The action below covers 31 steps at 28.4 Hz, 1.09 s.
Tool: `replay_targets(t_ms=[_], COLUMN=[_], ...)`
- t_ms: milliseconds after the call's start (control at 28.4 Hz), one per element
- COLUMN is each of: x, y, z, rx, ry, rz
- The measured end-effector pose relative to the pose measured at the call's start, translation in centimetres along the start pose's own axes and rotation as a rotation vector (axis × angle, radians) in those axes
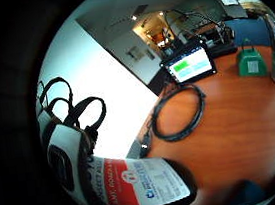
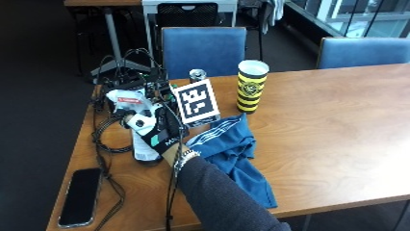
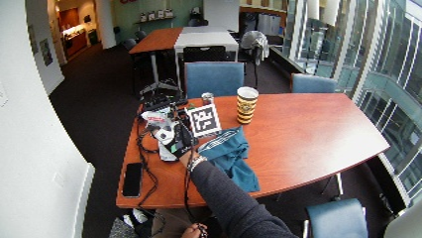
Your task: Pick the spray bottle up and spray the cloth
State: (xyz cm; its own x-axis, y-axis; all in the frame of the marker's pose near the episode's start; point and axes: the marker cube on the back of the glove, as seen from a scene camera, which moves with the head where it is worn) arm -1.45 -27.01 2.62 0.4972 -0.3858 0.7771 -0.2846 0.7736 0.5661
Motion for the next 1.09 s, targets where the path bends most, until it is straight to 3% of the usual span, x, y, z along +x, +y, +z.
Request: replay_targets(t_ms=[1090], x=[0.7], y=[0.7], z=[-0.5], rx=[-0.007], ry=[0.000], rz=[0.048])
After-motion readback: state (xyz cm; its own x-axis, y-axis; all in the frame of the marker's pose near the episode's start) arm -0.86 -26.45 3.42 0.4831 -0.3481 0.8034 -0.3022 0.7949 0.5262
